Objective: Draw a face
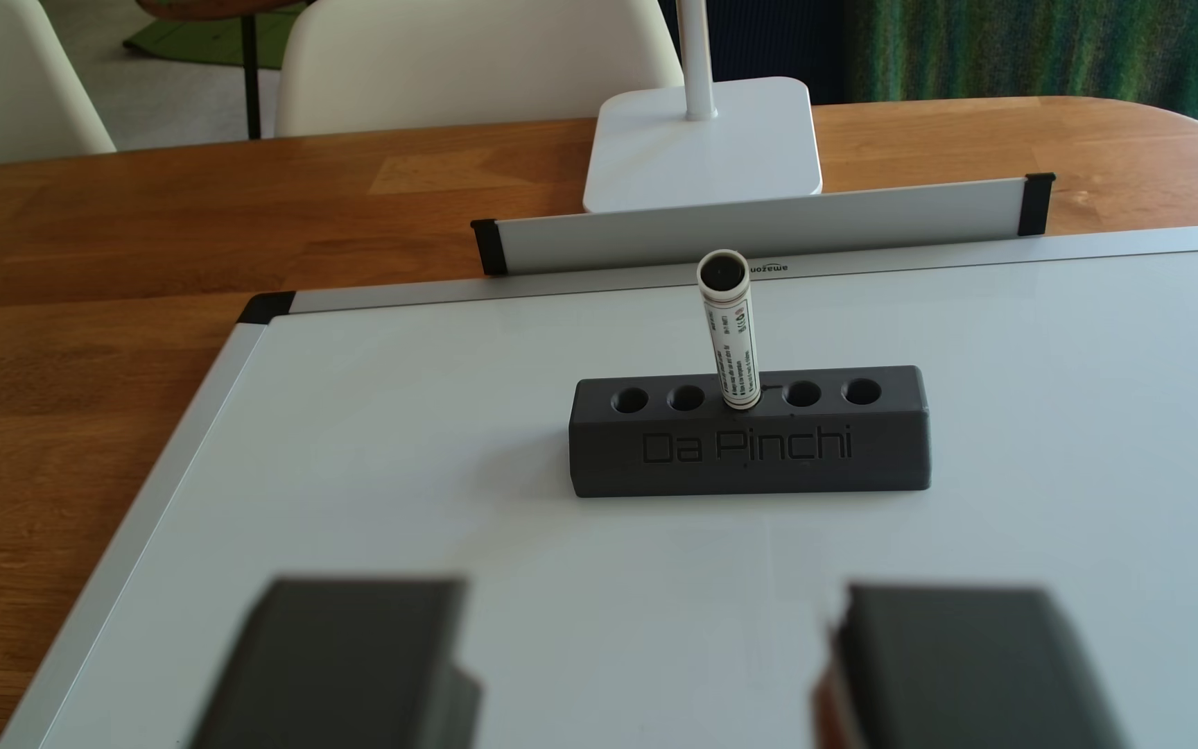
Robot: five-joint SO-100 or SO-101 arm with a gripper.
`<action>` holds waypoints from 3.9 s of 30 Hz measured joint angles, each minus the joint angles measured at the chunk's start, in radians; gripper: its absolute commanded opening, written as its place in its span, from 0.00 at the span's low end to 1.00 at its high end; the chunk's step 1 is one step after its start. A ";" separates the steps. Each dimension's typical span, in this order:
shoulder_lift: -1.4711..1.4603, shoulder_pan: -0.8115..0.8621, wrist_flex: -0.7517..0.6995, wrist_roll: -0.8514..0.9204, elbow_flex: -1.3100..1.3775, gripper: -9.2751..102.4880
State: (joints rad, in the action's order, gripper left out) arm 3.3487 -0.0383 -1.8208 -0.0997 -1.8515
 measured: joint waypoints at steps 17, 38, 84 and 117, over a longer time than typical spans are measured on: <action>0.000 0.000 0.000 0.000 0.000 0.97; 0.000 -0.005 0.000 0.000 0.000 0.97; -1.729 -0.023 0.422 0.209 1.015 0.97; -2.115 0.086 0.551 0.282 1.014 0.97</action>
State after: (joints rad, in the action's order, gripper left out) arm 1.2333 0.0476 -1.2701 0.1825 -0.8376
